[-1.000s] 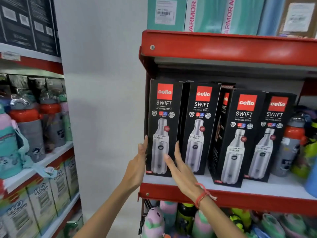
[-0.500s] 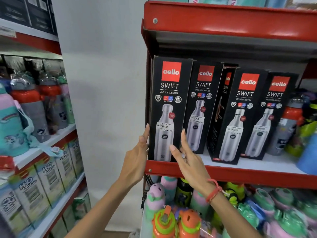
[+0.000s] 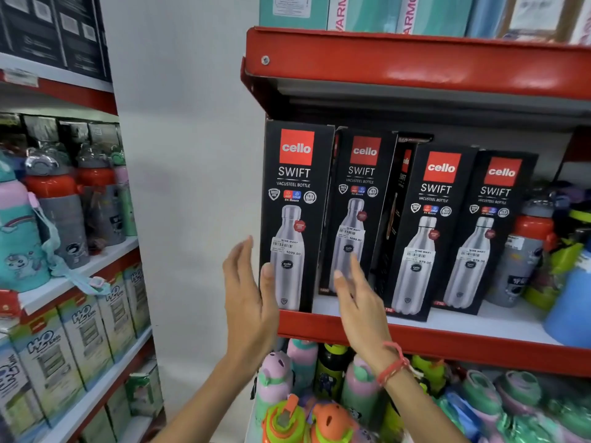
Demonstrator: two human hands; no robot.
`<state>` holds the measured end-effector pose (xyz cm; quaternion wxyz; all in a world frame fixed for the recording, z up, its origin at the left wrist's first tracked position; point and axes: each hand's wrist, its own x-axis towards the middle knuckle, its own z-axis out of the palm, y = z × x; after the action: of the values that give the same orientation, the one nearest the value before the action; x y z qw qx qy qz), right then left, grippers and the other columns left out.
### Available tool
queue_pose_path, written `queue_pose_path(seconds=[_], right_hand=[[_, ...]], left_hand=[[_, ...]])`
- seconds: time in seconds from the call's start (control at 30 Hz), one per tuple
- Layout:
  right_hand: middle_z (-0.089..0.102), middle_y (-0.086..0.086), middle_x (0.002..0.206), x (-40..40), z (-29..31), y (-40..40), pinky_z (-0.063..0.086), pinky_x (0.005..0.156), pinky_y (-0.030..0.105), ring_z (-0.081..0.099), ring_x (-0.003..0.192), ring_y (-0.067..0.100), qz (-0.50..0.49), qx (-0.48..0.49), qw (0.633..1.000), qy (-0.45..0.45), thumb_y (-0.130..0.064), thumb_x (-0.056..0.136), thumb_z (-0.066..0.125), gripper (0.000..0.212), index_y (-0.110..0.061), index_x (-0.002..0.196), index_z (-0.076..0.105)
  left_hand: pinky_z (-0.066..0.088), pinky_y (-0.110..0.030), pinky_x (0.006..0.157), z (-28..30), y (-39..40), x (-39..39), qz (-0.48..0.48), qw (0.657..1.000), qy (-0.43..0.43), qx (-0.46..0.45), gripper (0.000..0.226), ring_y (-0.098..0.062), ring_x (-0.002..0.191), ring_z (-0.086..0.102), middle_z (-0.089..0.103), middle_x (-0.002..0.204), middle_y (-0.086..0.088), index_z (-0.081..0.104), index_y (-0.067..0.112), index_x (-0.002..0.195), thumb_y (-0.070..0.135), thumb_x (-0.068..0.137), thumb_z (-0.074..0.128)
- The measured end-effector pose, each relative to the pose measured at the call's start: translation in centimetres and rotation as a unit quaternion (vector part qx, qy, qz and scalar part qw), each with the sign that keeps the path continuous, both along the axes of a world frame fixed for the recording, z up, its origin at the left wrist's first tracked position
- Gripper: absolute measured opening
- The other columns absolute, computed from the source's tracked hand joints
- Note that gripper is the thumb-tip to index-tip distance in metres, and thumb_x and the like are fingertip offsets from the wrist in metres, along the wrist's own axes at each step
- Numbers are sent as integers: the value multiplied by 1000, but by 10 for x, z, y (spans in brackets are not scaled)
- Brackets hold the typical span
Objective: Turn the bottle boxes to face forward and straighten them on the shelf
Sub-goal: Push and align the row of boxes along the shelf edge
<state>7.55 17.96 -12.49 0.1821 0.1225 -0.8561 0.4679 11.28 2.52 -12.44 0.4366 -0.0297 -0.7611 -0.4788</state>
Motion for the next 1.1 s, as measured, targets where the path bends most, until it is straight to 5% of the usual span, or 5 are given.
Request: queue_pose_path(seconds=[0.13, 0.23, 0.53, 0.8, 1.1], right_hand=[[37, -3, 153, -18, -3, 25, 34, 92, 22, 50, 122, 11, 11, -104, 992, -71, -45, 97, 35, 59, -29, 152, 17], [20, -4, 160, -31, -6, 36, 20, 113, 33, 24, 145, 16, 37, -184, 971, -151, -44, 98, 35, 61, -29, 152, 13], [10, -6, 161, -51, 7, 37, 10, 118, 39, 12, 148, 17, 65, -213, 954, -200, -54, 96, 26, 65, -31, 152, 1], [2, -24, 149, -18, -7, 31, 10, 117, 35, 9, 139, 0, 103, -186, 968, -134, -67, 88, 28, 76, -41, 148, -10], [20, 5, 160, -69, 13, 33, 16, 119, 42, 20, 147, 23, 26, -232, 954, -188, -48, 98, 23, 63, -20, 153, 9]], left_hand=[[26, -5, 106, -2, 54, -3, -229, 971, -74, 11, 74, 9, 137, 32, 36, 152, 17, 20, 40, 149, 76, 85, 19], [4, -34, 124, -9, 83, -22, -300, 928, -218, 41, 97, 2, 147, -7, -12, 161, 19, -13, 45, 146, 93, 64, 8], [4, -43, 123, 7, 102, -65, -237, 917, -279, 157, 109, -14, 150, 5, 5, 164, 4, 0, 29, 153, 91, 63, 5], [-1, -31, 119, -15, 100, -37, -263, 919, -263, 130, 109, 3, 142, -4, -3, 161, 17, -5, 40, 149, 97, 57, 4], [3, -31, 118, -2, 102, -51, -262, 911, -269, 168, 117, 1, 142, 5, 5, 163, 11, 4, 32, 152, 97, 54, 5]])
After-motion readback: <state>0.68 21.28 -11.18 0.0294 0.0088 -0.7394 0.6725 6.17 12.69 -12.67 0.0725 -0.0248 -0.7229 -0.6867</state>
